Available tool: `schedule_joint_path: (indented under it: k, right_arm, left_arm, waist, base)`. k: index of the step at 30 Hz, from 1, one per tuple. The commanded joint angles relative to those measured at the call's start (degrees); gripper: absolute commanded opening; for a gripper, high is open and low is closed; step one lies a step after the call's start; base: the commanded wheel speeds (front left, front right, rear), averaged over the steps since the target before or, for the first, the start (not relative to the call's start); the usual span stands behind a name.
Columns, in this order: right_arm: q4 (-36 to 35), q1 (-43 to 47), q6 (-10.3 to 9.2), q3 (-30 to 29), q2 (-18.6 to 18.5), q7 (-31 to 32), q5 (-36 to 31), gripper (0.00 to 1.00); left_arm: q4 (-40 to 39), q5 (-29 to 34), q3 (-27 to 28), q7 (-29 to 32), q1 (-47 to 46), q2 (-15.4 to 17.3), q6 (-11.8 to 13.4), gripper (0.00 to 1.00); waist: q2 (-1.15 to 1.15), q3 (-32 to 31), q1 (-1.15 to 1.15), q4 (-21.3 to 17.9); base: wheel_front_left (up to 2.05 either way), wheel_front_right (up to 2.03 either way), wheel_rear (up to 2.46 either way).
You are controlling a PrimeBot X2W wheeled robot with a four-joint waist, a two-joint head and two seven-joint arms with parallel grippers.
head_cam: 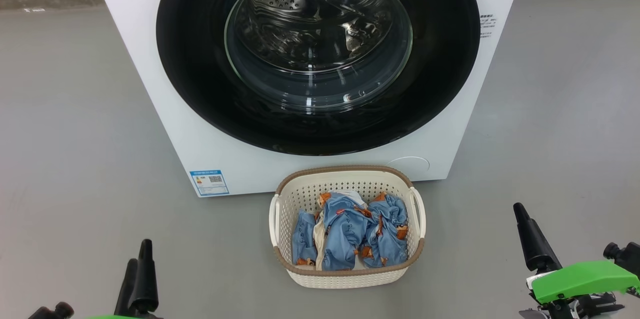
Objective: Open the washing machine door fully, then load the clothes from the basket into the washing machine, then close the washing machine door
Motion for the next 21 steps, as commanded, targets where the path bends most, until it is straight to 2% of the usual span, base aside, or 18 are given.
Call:
schedule_joint_path:
  k: [1, 21]
  right_arm:
    - [-1.37, -2.82, 0.18, 0.60, -1.39, -0.68, -2.48, 1.00]
    - [-1.59, -3.40, 0.23, 0.74, -1.95, -2.41, -15.74, 1.00]
  left_arm:
    - [-1.94, 2.22, 0.57, -0.81, -2.57, 1.01, -0.34, 1.00]
    - [-2.88, 14.35, -0.65, -4.01, -3.32, 1.65, -0.66, 1.00]
  waist:
    - [0.00, -0.01, 0.00, 0.02]
    - [0.00, 0.22, 0.00, 0.23]
  base:
    - [0.00, 0.00, 0.00]
    - [0.00, 0.00, 0.00]
